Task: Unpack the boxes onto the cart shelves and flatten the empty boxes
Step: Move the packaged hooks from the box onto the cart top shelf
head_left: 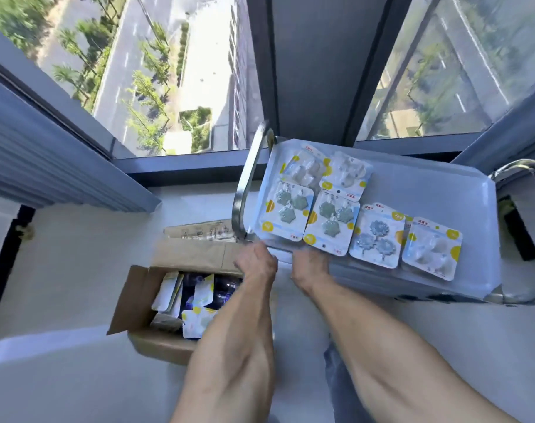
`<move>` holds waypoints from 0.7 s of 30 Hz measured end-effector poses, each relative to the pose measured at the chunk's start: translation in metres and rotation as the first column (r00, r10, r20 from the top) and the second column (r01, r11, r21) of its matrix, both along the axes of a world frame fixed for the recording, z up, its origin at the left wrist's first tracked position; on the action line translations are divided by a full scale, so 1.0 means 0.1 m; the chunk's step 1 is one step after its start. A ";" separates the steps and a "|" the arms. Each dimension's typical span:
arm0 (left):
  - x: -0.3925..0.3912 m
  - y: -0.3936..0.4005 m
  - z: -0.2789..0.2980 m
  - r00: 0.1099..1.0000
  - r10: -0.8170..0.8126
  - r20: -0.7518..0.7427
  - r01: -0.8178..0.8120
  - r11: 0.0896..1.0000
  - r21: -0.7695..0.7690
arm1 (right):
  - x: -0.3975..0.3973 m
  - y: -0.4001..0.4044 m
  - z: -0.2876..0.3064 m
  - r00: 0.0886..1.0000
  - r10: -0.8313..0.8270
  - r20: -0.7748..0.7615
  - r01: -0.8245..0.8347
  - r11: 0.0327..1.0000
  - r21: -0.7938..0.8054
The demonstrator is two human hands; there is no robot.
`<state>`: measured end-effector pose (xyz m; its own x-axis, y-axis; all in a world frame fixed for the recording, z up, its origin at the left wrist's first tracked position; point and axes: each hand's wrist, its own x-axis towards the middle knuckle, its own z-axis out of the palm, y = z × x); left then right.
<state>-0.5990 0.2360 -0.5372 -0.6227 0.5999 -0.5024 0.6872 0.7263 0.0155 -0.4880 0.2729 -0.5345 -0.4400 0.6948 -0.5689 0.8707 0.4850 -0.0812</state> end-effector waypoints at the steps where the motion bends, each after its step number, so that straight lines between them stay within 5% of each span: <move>1: -0.21 -0.15 -0.05 1.000 0.005 -0.002 -0.005 1.000 0.005 | -0.21 -0.14 -0.03 1.000 0.006 -0.003 -0.006 1.000 -0.012; 7: -1.42 -1.02 -0.44 0.999 0.026 0.047 -0.024 0.998 -0.052 | -1.38 -0.92 -0.39 0.995 -0.090 0.029 0.092 0.994 -0.066; 11: -2.27 -1.55 -0.91 0.996 0.080 0.031 -0.080 0.997 -0.006 | -2.20 -1.38 -0.89 0.954 -0.300 0.002 0.298 0.949 -0.103; 14: -2.80 -1.85 -1.63 0.990 0.137 0.033 -0.137 0.990 0.016 | -2.74 -1.67 -1.56 0.904 -0.426 -0.041 0.417 0.898 -0.138; 21: -3.26 -2.53 -3.42 0.974 0.192 0.123 -0.167 0.968 -0.187 | -3.26 -2.27 -3.34 0.907 -0.422 0.007 0.414 0.888 -0.200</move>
